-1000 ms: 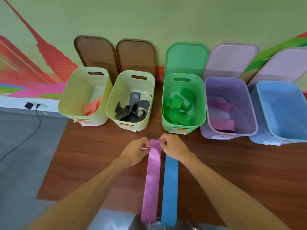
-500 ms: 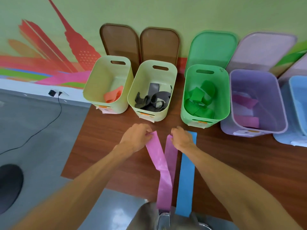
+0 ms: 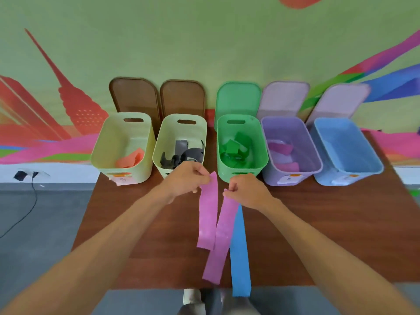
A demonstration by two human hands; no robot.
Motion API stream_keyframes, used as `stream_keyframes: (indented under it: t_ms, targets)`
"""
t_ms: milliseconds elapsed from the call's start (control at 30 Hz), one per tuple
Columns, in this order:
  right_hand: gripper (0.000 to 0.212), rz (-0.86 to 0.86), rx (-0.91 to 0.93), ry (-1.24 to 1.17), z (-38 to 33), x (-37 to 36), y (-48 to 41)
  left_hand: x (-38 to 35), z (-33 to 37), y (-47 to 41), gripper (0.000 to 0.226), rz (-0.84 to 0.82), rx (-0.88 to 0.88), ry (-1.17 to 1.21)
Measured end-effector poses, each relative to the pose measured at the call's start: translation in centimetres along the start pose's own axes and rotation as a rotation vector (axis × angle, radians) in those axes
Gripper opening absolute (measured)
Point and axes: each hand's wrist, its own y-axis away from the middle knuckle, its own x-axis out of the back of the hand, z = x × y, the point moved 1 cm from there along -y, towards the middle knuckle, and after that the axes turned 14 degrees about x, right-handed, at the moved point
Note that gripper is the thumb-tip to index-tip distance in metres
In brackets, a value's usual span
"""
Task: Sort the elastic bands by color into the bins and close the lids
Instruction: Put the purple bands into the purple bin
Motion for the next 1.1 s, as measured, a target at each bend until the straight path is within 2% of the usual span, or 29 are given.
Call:
stream_keyframes:
  t_ms: [200,367,567,667,867,1100]
  targets:
    - [0.022,0.145,-0.087,-0.001,0.0,4.8,4.1,-0.9,4.7,1.2,0.014,-0.059,-0.156,0.006]
    - [0.021,0.29,-0.143,-0.05,0.8,9.7,6.3,-2.9,10.4,1.9,0.008,-0.033,-0.316,-0.032]
    - [0.019,0.619,-0.209,-0.129,2.4,17.1,7.9,-4.3,17.4,1.6,0.006,0.057,-0.424,0.088]
    - [0.016,0.747,-0.199,-0.127,4.2,20.5,8.0,-4.7,20.9,1.2,0.012,0.135,-0.463,0.121]
    - [0.029,0.756,-0.105,-0.061,8.6,25.1,6.8,-6.9,26.6,0.1,0.006,0.186,-0.469,0.193]
    - [0.022,0.725,-0.003,-0.149,14.0,26.1,4.9,-9.8,29.4,-3.1,0.006,0.273,-0.38,0.226]
